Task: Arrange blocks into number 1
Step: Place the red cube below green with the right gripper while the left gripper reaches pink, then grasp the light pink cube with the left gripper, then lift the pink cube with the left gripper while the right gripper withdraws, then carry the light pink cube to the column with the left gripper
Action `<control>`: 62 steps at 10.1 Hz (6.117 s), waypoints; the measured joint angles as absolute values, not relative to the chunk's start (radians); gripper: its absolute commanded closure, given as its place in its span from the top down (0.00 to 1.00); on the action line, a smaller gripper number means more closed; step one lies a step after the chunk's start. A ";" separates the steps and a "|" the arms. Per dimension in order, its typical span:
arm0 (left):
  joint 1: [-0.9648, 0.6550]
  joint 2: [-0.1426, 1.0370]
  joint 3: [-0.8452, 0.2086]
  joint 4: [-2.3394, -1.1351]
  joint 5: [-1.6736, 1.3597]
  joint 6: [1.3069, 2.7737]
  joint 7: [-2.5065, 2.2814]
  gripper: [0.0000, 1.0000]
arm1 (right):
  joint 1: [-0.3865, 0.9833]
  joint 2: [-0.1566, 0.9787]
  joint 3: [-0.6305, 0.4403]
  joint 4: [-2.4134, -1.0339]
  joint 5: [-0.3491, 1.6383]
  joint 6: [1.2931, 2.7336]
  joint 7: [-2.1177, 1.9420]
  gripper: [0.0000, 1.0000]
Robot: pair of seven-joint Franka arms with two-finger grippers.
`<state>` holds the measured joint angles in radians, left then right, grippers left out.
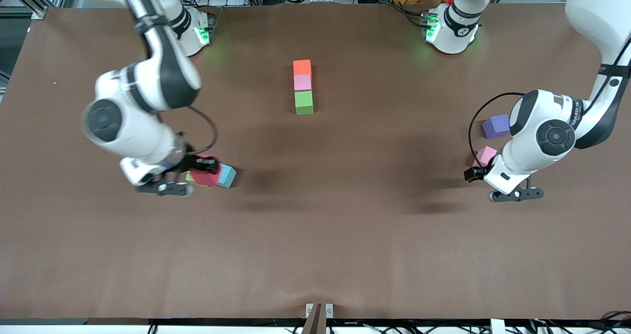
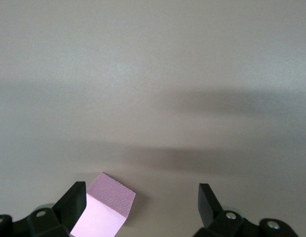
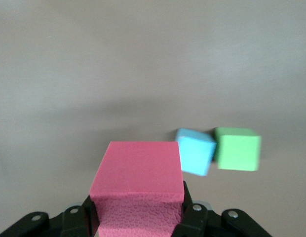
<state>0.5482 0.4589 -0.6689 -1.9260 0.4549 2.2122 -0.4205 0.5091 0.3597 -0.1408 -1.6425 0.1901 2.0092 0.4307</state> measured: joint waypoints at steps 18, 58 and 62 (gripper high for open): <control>0.529 0.313 -0.503 -2.190 0.351 2.341 0.368 1.00 | 1.016 0.444 -0.149 -1.943 0.330 2.362 0.738 0.64; -0.157 0.677 -0.466 -1.726 0.334 2.311 -0.903 0.00 | -0.002 0.078 -0.006 -1.553 -0.005 1.786 -0.007 1.00; -0.365 0.784 -0.442 -1.549 0.239 2.234 -1.050 0.00 | 0.005 0.074 -0.044 -1.541 -0.005 1.744 -0.007 1.00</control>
<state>-0.3647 0.7836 -0.4417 -1.5488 0.2392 2.2337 -1.0504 0.0052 0.0740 -0.0437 -1.5407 -0.0047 1.7444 -0.0071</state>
